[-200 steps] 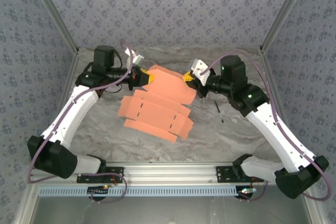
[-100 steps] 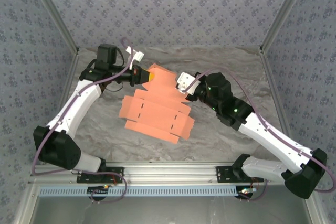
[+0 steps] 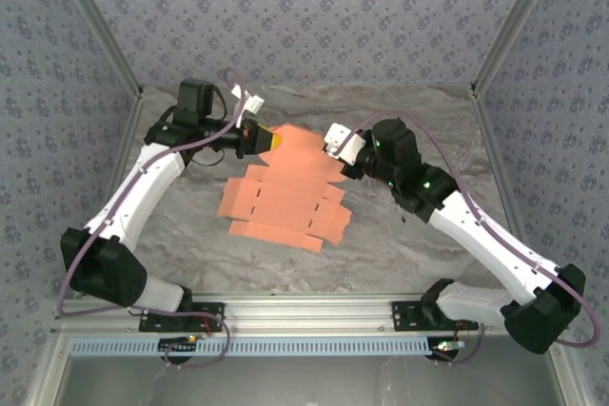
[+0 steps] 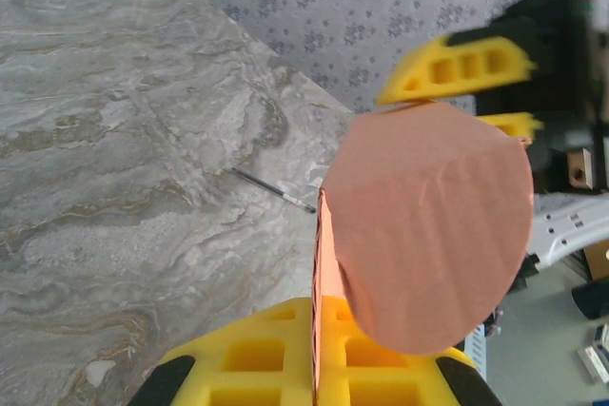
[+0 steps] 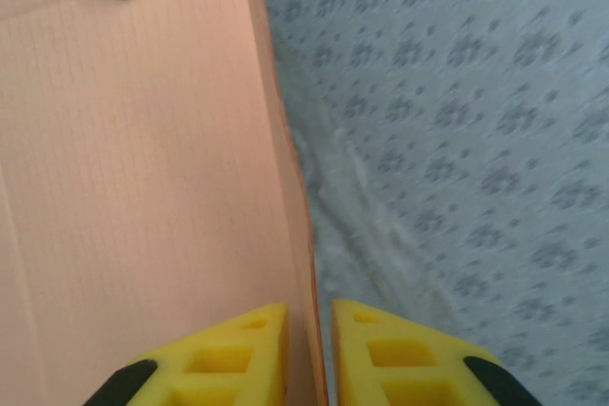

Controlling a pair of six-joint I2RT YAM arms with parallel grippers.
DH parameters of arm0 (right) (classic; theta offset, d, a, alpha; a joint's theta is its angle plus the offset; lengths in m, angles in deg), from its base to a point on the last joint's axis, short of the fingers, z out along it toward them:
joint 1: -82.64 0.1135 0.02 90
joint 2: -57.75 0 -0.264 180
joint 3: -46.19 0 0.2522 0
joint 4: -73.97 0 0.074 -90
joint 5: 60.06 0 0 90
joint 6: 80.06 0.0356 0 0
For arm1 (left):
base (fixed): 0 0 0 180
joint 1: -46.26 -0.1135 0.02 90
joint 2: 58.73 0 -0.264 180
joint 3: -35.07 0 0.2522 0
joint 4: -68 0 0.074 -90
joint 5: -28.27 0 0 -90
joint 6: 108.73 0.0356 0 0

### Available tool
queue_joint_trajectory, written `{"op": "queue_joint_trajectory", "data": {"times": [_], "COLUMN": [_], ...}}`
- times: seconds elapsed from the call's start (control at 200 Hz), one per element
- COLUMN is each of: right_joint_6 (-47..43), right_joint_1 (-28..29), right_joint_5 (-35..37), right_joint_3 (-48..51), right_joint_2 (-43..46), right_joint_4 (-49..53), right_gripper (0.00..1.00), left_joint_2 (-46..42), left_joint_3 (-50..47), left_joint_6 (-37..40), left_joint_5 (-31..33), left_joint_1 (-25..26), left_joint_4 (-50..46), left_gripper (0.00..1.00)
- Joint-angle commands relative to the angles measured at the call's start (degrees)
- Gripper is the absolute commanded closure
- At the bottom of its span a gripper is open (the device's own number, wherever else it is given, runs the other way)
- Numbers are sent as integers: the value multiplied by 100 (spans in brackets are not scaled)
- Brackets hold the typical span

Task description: Fold the paper box

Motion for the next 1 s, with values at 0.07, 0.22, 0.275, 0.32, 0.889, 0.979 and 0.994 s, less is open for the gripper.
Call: {"op": "queue_joint_trajectory", "data": {"times": [0.07,0.22,0.275,0.32,0.889,0.979,0.994], "right_joint_6": [561,563,524,493,516,557,552], "right_joint_1": [-362,-440,-447,-460,-626,-687,-693], "right_joint_5": [-1518,-1742,-1780,-1820,-2166,-2272,-2275], "right_joint_3": [-576,-752,-830,-906,-1299,-1317,-1325], "right_joint_2": [-116,-184,-242,-302,-655,-658,-653], "right_joint_4": [1116,1216,1263,1324,1480,1497,1500], "right_gripper": [68,63,61,60,67,68,68], "left_joint_2": [-153,-106,-79,-43,78,86,92], "left_joint_3": [254,260,280,302,359,361,367], "left_joint_6": [812,905,936,962,990,983,980], "left_joint_5": [-287,-296,-295,-291,-294,-297,-296], "left_joint_1": [33,53,72,85,173,174,174], "left_joint_4": [-571,-667,-713,-752,-826,-817,-817], "left_gripper": [100,100,100,100,100,100,100]}}
